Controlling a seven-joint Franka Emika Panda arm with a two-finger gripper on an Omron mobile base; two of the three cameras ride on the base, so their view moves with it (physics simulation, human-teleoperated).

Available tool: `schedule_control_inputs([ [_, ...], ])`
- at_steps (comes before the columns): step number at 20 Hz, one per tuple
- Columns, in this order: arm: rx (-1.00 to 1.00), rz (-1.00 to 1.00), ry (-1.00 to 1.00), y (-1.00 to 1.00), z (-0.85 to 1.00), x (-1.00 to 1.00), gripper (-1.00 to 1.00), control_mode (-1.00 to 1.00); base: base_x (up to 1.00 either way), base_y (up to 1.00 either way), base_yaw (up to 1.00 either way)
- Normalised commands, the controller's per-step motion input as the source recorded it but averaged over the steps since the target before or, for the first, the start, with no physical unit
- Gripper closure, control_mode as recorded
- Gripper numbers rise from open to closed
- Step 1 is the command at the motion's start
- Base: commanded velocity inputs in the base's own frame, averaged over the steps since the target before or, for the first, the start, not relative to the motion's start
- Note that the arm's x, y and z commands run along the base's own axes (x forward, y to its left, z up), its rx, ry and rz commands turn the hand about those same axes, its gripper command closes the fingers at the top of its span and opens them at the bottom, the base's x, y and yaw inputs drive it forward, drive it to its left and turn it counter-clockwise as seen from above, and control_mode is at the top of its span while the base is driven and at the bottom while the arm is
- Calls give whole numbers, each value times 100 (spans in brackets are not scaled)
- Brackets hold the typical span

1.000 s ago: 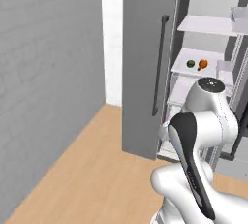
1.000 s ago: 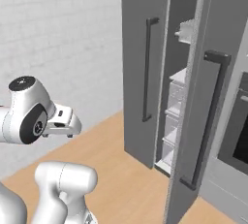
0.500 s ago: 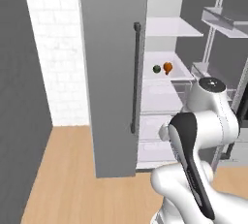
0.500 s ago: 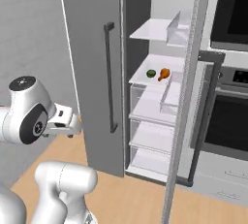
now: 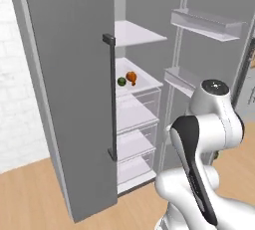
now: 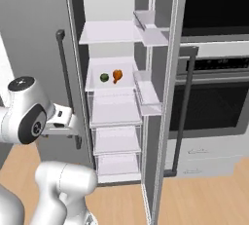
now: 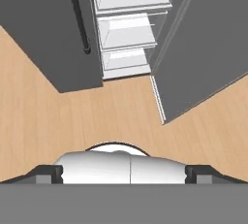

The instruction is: Place one avocado and one chicken drumstick in each tupperware on the nearby counter, to pack two identical lunches.

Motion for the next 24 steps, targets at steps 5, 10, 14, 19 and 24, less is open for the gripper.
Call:
schedule_control_inputs([
  [5,0,0,0,0,0,0,-100,100,27,28,-30],
  [10,0,0,0,0,0,0,-100,100,44,-4,3],
  [14,0,0,0,0,0,0,-100,100,55,-7,2],
  [19,0,0,0,0,0,0,-100,100,67,0,0],
  [24,0,0,0,0,0,0,-100,100,67,-12,1],
])
